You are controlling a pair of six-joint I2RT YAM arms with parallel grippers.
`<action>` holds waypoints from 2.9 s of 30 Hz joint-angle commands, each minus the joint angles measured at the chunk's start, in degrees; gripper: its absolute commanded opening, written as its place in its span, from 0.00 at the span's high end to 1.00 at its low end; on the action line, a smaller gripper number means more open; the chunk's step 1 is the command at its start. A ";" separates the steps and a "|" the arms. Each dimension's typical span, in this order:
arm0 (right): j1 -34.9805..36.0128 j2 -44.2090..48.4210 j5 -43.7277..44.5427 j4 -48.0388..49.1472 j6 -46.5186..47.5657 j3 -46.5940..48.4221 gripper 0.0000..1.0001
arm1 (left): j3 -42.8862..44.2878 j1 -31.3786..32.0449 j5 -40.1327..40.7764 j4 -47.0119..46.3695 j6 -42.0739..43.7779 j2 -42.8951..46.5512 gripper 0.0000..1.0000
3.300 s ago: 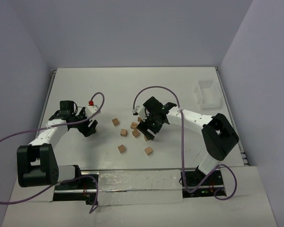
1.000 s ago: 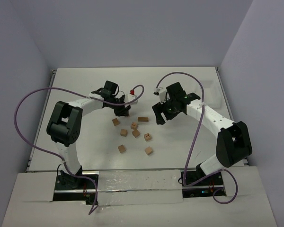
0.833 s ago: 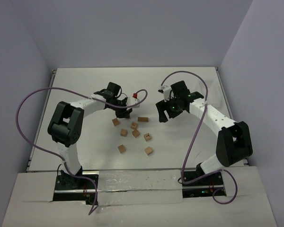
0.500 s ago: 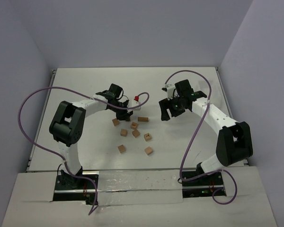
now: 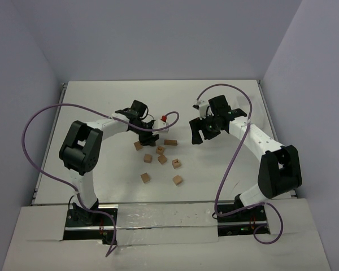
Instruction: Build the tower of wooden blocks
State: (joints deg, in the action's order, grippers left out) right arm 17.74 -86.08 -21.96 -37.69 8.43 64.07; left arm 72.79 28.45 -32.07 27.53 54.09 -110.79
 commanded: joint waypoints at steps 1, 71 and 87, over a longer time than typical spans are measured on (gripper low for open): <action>0.02 0.30 -0.63 0.01 0.19 2.33 0.20 | 1.12 0.05 -0.92 -0.81 -0.65 5.77 0.41; 0.19 -3.55 0.22 0.09 1.08 4.54 0.19 | -7.07 -6.47 4.89 0.46 -4.78 8.14 0.78; 0.19 -3.13 -0.11 0.34 1.76 3.35 0.19 | 1.81 -6.40 1.17 10.66 10.52 2.25 0.80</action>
State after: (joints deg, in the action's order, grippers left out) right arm 17.74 -89.27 -21.76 -38.19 9.34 66.85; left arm 71.99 21.76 -27.18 34.53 59.41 -107.95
